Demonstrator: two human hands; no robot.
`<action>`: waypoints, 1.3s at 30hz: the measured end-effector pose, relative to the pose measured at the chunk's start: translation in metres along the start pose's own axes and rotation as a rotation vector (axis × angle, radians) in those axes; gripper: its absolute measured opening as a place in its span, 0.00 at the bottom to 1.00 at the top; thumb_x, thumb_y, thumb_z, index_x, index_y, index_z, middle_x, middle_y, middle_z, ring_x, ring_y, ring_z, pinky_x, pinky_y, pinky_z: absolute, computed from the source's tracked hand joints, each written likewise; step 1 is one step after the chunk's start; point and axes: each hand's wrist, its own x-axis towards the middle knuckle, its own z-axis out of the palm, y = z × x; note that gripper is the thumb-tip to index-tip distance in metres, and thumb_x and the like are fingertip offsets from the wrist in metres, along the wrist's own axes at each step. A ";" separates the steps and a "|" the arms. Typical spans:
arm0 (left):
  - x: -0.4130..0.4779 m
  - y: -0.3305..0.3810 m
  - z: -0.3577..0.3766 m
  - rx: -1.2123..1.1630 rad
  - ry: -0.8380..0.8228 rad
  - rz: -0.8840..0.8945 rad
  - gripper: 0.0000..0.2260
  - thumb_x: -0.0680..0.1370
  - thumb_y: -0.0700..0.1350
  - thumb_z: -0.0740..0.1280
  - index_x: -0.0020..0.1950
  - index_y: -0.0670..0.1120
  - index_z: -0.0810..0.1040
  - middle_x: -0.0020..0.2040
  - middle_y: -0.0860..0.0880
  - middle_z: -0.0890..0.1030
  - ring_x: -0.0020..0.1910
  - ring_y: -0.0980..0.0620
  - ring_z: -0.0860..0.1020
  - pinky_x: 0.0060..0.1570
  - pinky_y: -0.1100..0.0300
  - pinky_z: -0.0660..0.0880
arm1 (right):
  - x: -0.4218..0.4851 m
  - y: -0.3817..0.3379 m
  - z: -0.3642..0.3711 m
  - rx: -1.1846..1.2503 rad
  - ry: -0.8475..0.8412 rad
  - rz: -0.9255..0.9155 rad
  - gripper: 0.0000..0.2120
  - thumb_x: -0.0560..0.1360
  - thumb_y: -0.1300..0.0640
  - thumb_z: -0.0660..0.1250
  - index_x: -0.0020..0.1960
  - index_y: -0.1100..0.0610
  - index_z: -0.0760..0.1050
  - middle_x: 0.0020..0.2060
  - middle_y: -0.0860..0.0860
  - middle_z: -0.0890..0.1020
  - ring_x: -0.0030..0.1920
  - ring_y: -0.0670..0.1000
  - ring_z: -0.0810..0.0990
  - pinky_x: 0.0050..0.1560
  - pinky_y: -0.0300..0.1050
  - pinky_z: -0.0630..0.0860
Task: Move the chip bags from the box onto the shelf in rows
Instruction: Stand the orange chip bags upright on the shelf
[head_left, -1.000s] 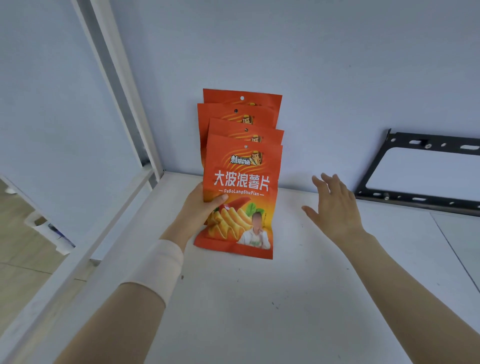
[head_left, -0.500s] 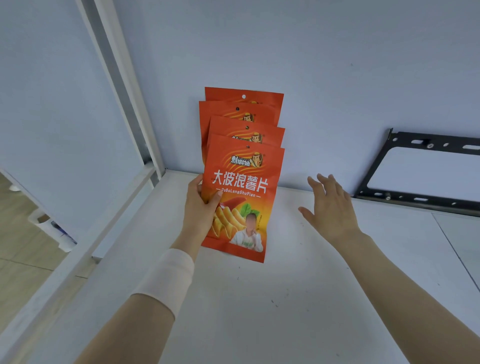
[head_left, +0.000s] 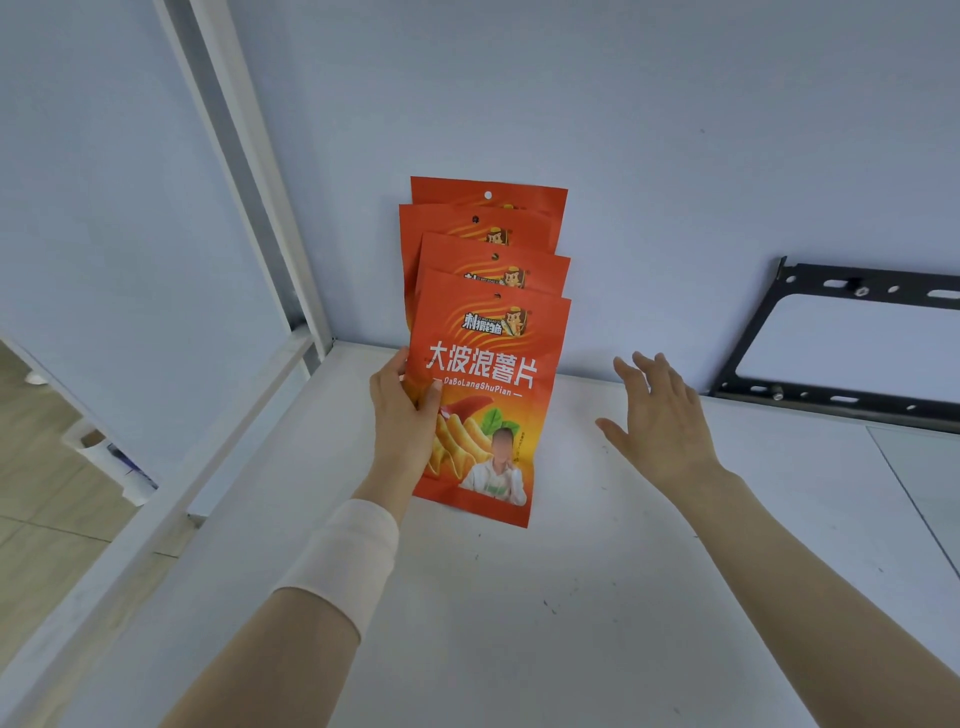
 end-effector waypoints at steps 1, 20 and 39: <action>-0.001 0.000 0.000 0.009 0.005 0.004 0.21 0.78 0.50 0.64 0.69 0.50 0.65 0.66 0.47 0.66 0.62 0.51 0.71 0.56 0.59 0.70 | 0.000 0.000 0.000 0.001 0.001 0.000 0.32 0.76 0.47 0.62 0.75 0.56 0.53 0.74 0.55 0.55 0.75 0.55 0.48 0.71 0.50 0.51; -0.054 0.028 0.016 0.722 -0.576 0.735 0.25 0.81 0.52 0.55 0.76 0.50 0.52 0.77 0.50 0.51 0.76 0.53 0.47 0.72 0.57 0.42 | -0.082 -0.001 -0.004 0.005 -0.008 0.243 0.32 0.77 0.46 0.59 0.75 0.55 0.50 0.75 0.54 0.52 0.75 0.54 0.46 0.72 0.48 0.49; -0.419 0.083 0.119 0.514 -1.208 1.117 0.28 0.81 0.51 0.55 0.76 0.45 0.47 0.77 0.47 0.46 0.76 0.50 0.44 0.72 0.54 0.41 | -0.482 0.116 -0.045 0.011 0.169 0.805 0.31 0.75 0.49 0.65 0.73 0.60 0.59 0.72 0.57 0.62 0.74 0.58 0.54 0.72 0.53 0.53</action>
